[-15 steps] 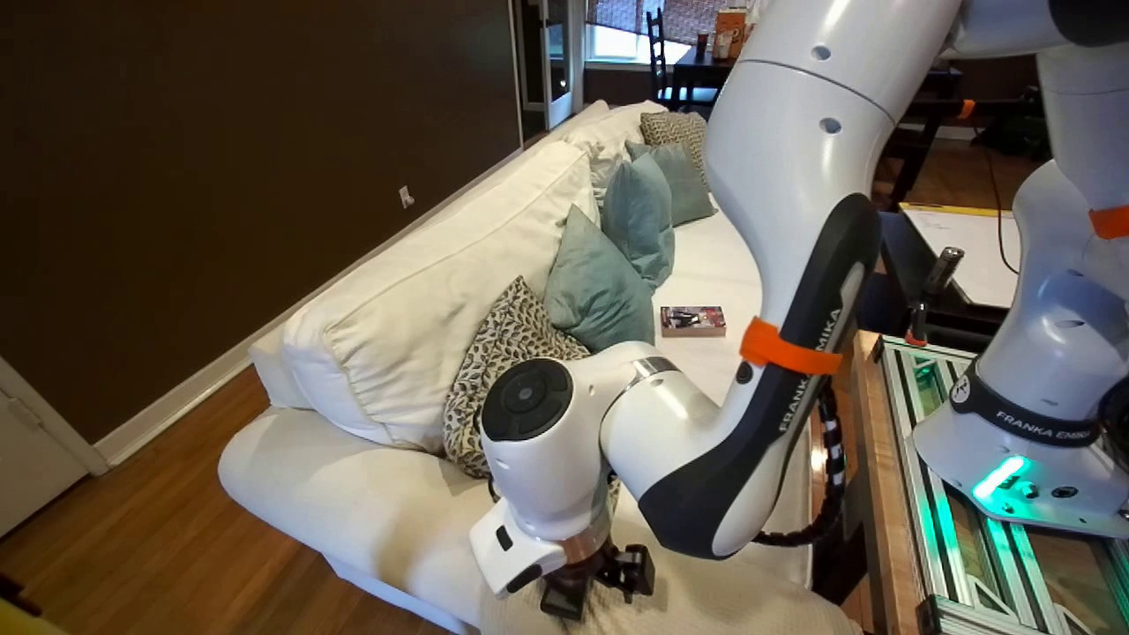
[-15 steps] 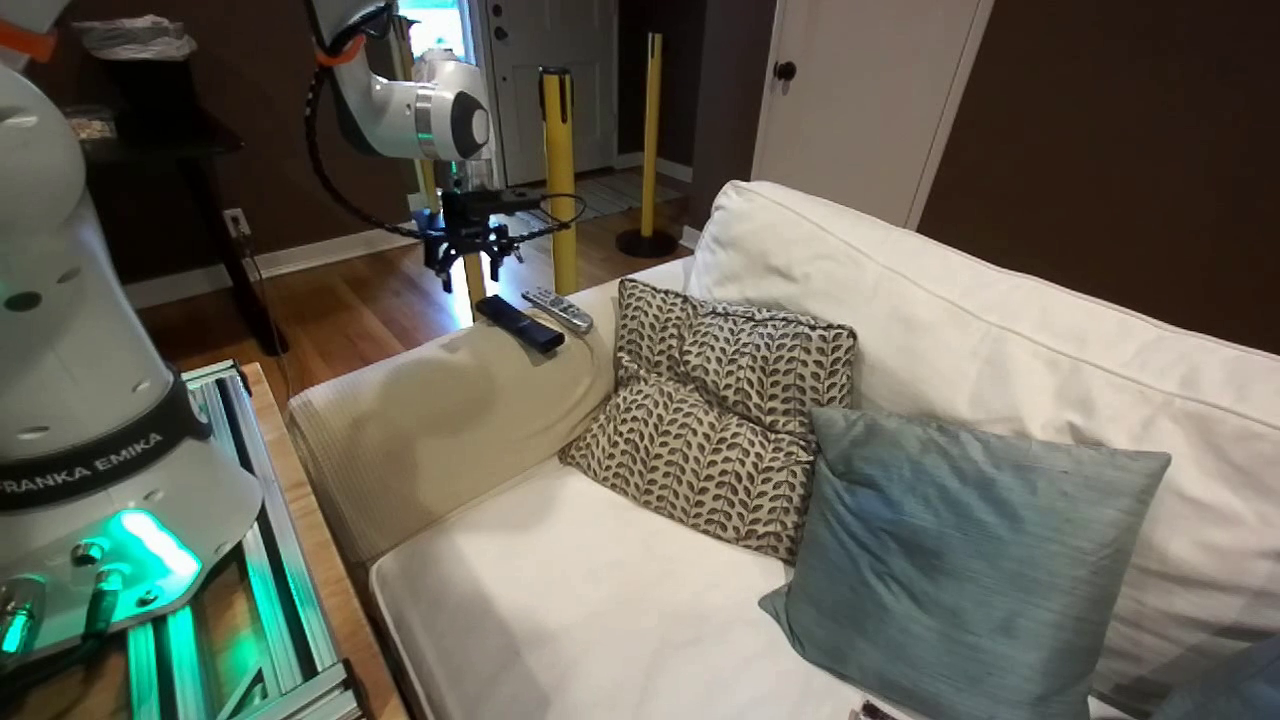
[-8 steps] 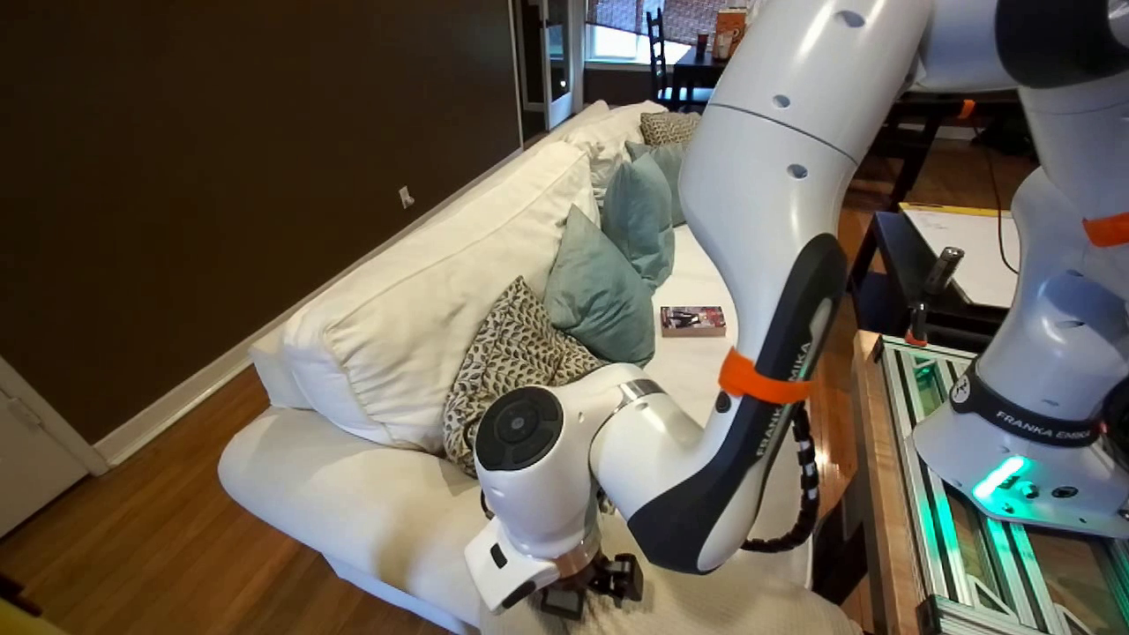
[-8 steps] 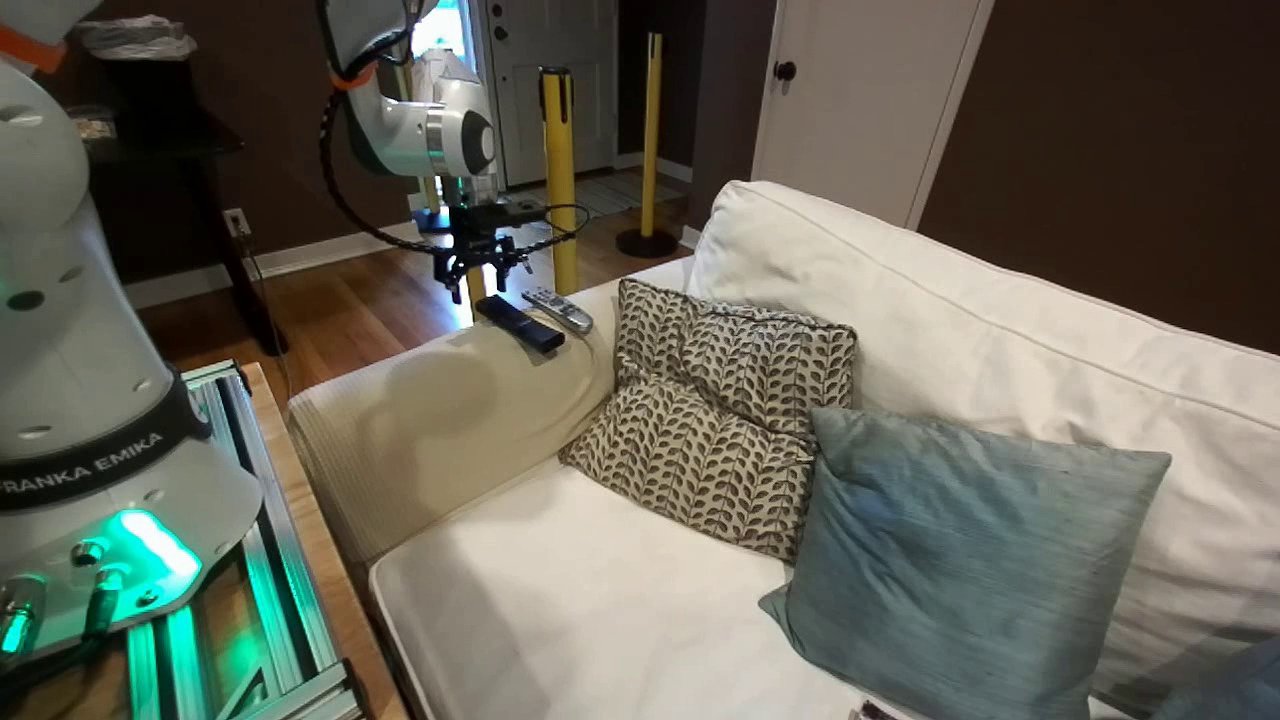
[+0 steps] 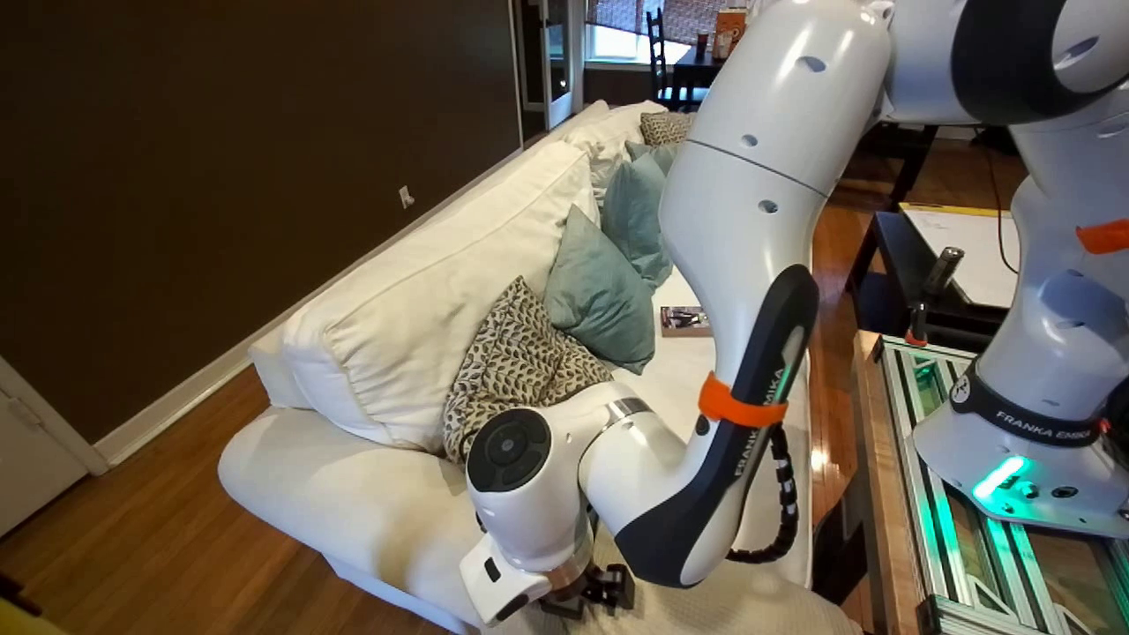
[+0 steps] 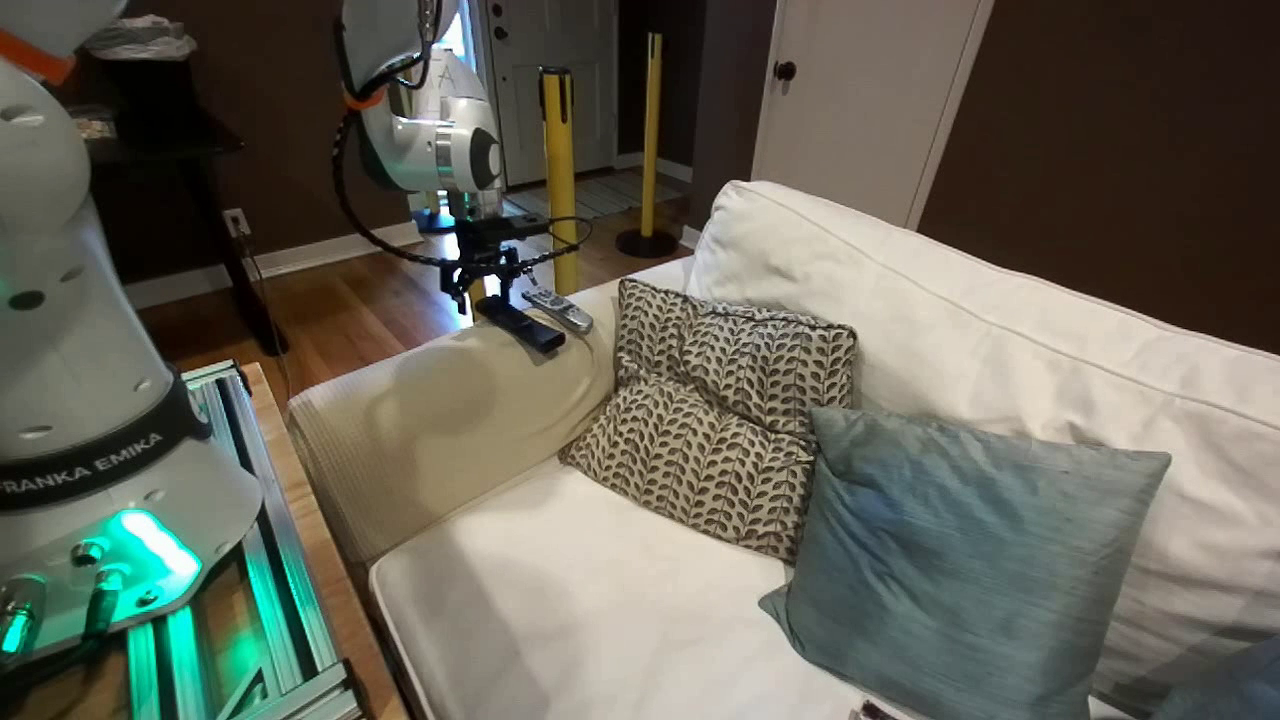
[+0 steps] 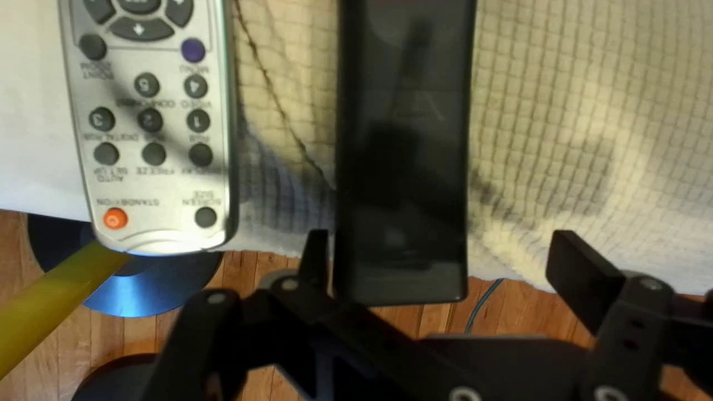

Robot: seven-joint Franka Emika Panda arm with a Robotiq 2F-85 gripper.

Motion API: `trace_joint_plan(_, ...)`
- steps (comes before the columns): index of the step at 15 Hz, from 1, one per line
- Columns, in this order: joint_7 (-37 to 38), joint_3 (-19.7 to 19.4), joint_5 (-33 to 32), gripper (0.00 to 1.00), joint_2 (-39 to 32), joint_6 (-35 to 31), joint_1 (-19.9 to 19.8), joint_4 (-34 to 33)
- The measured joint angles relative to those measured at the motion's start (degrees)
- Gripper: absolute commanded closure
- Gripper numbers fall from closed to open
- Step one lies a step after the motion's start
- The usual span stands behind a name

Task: Put the remote upright

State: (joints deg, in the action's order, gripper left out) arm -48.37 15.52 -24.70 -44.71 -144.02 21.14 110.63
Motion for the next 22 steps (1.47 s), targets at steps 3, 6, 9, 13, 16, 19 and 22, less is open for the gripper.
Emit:
trace_joint_plan(3,0.0,-0.26,-0.63,0.0,-0.96,0.0,0.31,-1.04)
trace_joint_plan(6,0.0,-0.52,-0.84,0.0,-1.34,0.0,0.54,-1.57)
trace_joint_plan(9,0.01,-0.93,-0.85,0.0,-1.46,0.0,0.57,-1.72)
trace_joint_plan(13,0.04,-1.44,-0.85,0.04,-1.55,0.0,0.56,-1.85)
trace_joint_plan(16,0.04,-1.47,-0.85,0.0,-1.63,0.0,0.59,-2.21)
trace_joint_plan(19,0.04,-1.43,-0.85,0.0,-1.73,0.0,0.66,-2.74)
trace_joint_plan(22,-0.02,-1.33,-0.85,0.0,-1.93,0.0,0.67,-3.24)
